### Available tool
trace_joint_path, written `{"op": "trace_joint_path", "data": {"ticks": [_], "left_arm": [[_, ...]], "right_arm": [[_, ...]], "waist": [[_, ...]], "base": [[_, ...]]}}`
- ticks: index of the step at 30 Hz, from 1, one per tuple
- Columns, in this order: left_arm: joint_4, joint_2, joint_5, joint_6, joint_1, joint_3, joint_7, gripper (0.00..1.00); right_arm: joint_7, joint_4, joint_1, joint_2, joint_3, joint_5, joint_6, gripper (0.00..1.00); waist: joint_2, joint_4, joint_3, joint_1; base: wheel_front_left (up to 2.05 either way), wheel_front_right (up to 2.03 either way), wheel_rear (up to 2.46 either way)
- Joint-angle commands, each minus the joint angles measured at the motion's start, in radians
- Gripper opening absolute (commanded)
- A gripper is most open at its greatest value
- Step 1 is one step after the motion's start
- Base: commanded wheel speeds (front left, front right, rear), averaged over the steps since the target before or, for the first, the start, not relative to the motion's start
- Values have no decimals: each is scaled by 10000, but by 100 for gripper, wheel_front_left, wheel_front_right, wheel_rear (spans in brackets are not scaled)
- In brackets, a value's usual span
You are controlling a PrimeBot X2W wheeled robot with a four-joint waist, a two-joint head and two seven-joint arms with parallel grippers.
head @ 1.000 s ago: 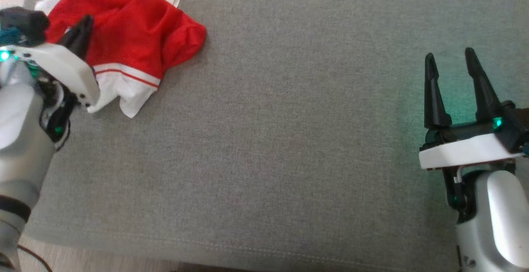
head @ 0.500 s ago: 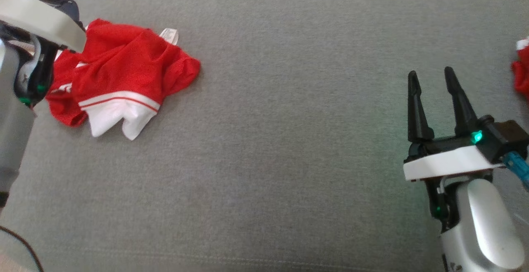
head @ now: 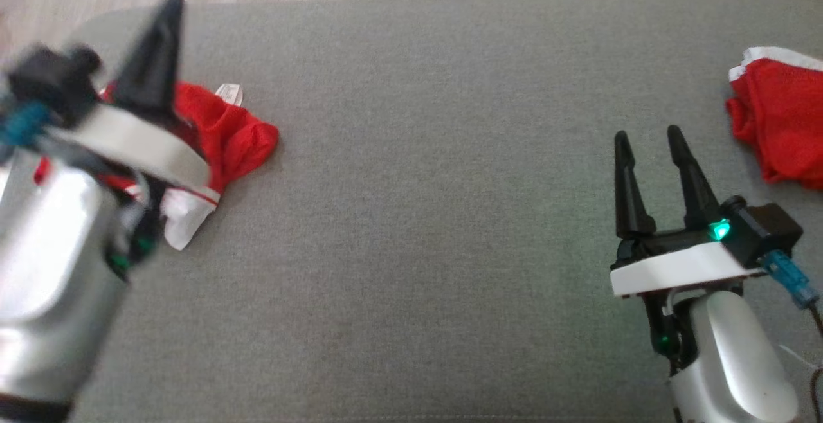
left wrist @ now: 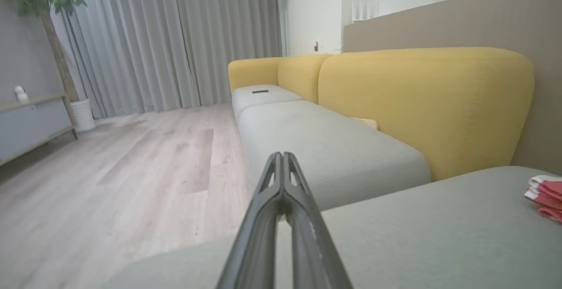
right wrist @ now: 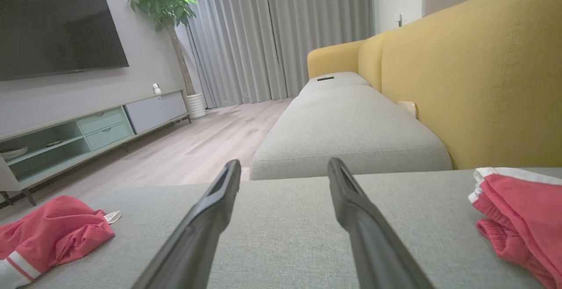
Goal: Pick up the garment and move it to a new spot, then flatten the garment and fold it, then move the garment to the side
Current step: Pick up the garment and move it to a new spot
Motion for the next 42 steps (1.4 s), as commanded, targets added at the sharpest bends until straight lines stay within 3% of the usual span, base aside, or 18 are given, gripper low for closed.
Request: {"op": "trace_joint_path", "data": {"ticks": [1,10,12,13,18,23,32,42], "left_arm": [[-402,135,-128,184,56,389,-99,0],[-847,-1386,-214,914,2817,840,-303,0],[-1006,-1779,81,967,3450,1190,-305,87],[-1079,-1975,270,978,3768,1357,-306,100],[-1381,-3030,1302,828,5137,2206,-308,100],[-1377,-3770,2059,238,5783,2920,-308,100],[-1229,-4328,2920,-550,5972,3895,-309,100],[-1024,-4626,3358,-958,6092,4449,-309,100]], "right_arm": [[-144,-265,-148,59,333,33,-9,100],[-225,-286,284,60,676,176,-9,100],[-239,-290,440,60,716,213,-9,100],[-244,-286,514,60,751,239,-9,100],[-267,-227,803,60,902,324,-9,100],[-283,-188,952,60,988,382,-9,100],[-295,-89,1004,60,1049,396,-9,100],[-302,6,1029,60,1083,454,-9,100]], "waist": [[0,-112,-184,1],[0,-277,-792,1],[0,-237,-929,1],[0,-216,-985,1],[0,-34,-1227,1],[0,208,-1349,1],[0,495,-1454,1],[0,588,-1458,1]], "base": [[0,0,0],[0,0,0],[0,0,0],[0,0,0],[0,0,0],[0,0,0],[0,0,0],[0,0,0]]}}
